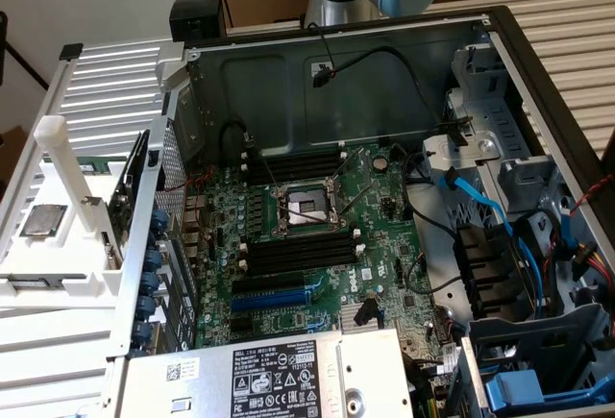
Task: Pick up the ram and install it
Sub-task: 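Pick up the ram and move it above insertion slot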
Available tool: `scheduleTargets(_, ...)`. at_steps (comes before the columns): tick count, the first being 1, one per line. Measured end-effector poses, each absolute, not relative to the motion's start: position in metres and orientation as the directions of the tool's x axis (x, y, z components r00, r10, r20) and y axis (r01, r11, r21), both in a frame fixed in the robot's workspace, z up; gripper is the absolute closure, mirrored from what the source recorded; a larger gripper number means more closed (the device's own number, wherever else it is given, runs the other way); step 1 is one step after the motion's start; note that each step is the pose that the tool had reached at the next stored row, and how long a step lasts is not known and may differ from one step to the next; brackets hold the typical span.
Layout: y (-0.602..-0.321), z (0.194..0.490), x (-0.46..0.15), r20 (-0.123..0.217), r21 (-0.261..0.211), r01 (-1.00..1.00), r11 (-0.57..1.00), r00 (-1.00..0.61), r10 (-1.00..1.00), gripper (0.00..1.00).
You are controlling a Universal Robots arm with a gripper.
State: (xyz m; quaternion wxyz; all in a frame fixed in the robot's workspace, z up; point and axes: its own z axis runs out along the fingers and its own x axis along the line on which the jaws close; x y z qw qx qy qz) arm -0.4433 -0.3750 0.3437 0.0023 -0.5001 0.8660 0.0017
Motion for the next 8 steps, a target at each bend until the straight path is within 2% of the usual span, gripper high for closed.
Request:
scheduleTargets(4,-0.3750,0.3427,-0.4432,-0.003,-0.001,-0.908,0.419,-0.419,-0.908,0.90)
scheduleTargets(8,-0.3750,0.3368,-0.4433,-0.001,-0.002,-0.964,0.265,-0.265,-0.964,0.90)
